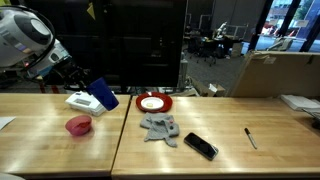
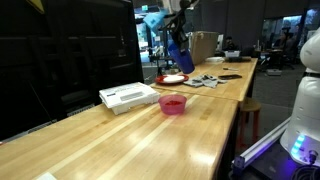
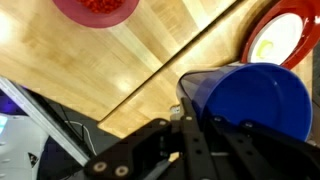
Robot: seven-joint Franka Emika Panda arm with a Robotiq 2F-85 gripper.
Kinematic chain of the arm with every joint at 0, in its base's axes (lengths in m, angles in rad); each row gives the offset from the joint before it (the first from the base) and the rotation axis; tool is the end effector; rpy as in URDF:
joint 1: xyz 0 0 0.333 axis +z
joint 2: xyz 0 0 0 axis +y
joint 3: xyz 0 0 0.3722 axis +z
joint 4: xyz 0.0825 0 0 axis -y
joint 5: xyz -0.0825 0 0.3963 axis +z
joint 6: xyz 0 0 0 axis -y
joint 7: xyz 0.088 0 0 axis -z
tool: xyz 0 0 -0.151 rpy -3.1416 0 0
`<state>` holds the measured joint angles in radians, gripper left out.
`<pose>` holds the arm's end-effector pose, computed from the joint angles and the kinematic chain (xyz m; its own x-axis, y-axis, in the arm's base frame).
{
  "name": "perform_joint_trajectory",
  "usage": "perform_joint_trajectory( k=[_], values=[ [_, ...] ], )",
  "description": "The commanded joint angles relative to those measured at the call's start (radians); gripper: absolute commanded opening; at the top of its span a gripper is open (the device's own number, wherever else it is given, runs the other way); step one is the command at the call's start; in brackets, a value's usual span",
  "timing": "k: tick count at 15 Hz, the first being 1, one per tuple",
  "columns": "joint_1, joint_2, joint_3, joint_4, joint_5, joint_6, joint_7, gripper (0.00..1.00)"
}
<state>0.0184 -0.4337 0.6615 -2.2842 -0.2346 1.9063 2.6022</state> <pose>0.3402 0.2707 0.4981 -0.3535 -0.8914 0.2836 -0.8987 0.2394 -0.3676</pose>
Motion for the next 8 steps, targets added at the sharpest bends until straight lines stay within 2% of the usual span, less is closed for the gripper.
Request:
perform_joint_trajectory(
  k=[1,5,8],
  values=[
    [-0.013,-0.081,-0.023,-0.089,-0.005,0.152,0.000,0.02],
    [-0.026,-0.114,-0.041,-0.161,0.033,0.278,0.000,0.02],
    [-0.004,-0.106,-0.069,-0.197,0.061,0.366,0.000,0.02]
  ],
)
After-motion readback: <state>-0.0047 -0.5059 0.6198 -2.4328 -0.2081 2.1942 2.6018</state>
